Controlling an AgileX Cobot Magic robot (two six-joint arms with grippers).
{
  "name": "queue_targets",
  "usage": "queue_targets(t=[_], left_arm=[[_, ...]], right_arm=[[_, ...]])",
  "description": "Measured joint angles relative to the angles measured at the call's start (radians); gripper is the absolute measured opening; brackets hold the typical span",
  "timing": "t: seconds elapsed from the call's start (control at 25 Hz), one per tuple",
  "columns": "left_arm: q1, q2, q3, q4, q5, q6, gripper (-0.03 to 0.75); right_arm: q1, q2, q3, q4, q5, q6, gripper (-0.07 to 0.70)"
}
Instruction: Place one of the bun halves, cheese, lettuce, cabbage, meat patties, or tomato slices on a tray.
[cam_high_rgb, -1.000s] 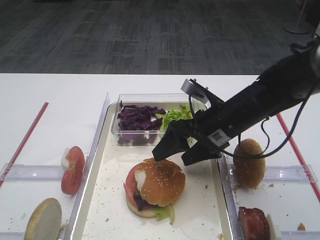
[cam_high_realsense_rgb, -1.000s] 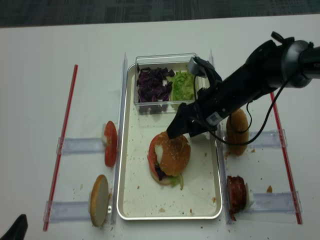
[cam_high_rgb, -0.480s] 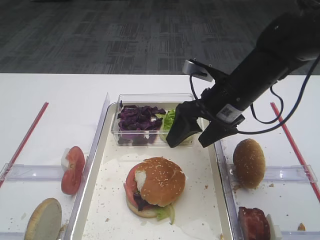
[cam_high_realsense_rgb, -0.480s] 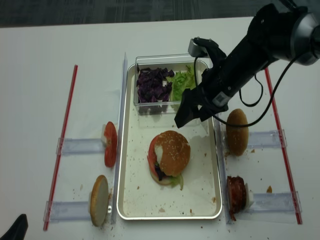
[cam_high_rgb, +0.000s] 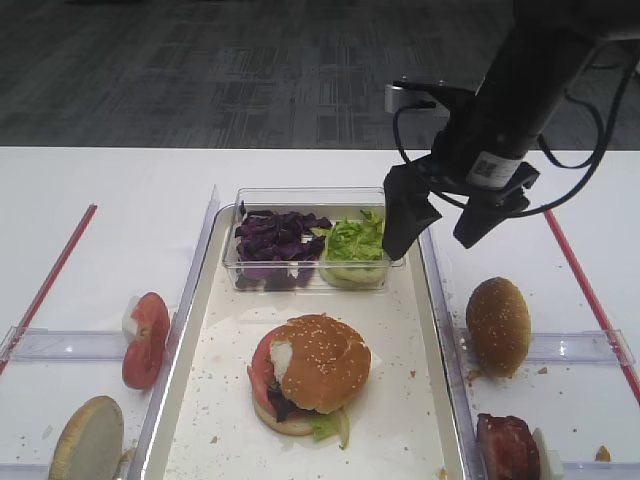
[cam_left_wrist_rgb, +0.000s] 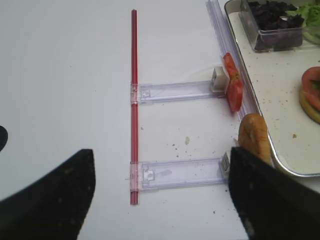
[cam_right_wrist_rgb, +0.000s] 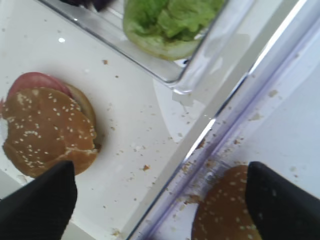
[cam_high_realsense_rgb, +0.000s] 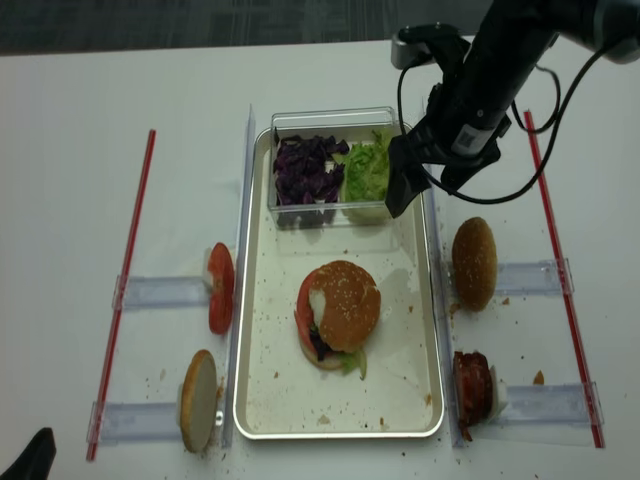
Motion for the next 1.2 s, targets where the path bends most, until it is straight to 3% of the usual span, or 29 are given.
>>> queue_targets(t=[0.24, 0.44, 1.2], left_arm=[[0.000, 0.000, 0.000, 0.000, 0.000, 0.000, 0.509], [0.000, 0.000, 0.000, 0.000, 0.000, 0.000, 0.509], [0.000, 0.000, 0.000, 0.000, 0.000, 0.000, 0.509]], right_arm=[[0.000, 0.000, -0.080, -0.169, 0.060, 0.085, 0.692], [0.000, 0.000, -0.132, -0.278, 0.068, 0.102, 0.692], [0.000, 0.000, -0.152, -0.293, 0.072, 0.120, 0.692]])
